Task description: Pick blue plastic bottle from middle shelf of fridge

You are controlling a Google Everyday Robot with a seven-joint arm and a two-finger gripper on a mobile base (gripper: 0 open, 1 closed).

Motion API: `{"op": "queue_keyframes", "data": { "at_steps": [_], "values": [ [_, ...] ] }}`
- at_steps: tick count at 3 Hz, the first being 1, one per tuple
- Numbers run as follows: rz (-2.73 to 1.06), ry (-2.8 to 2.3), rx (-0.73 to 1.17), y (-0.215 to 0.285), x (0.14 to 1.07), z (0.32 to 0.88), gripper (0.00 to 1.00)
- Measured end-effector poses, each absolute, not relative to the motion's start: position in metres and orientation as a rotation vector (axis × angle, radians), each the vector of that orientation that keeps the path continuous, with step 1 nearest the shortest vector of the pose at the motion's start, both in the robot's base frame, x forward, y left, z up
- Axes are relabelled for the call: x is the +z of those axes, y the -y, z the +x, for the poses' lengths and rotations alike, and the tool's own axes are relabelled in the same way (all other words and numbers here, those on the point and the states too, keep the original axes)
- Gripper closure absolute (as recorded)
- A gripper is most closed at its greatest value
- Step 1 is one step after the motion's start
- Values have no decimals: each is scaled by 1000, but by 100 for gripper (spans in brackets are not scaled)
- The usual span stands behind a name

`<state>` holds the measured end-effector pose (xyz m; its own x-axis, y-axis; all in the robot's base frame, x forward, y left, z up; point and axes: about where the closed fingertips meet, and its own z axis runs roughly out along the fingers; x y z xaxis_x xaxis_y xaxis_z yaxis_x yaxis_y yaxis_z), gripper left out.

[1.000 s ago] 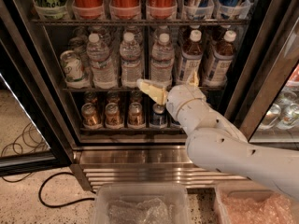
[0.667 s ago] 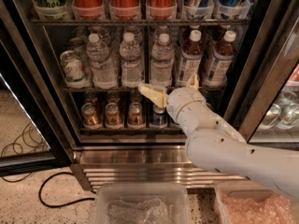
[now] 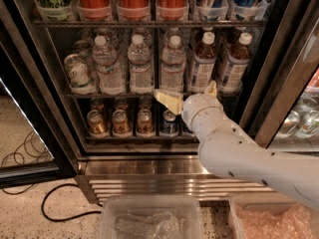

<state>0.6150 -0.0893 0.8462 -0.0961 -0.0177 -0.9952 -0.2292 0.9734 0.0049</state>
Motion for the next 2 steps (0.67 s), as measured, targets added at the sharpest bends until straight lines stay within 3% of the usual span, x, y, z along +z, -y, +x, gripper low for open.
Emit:
{"op": "queue_keyframes", "data": {
  "at_steps": [2],
  "values": [
    [-141, -1672, 156, 100, 857, 628, 0]
  ]
}}
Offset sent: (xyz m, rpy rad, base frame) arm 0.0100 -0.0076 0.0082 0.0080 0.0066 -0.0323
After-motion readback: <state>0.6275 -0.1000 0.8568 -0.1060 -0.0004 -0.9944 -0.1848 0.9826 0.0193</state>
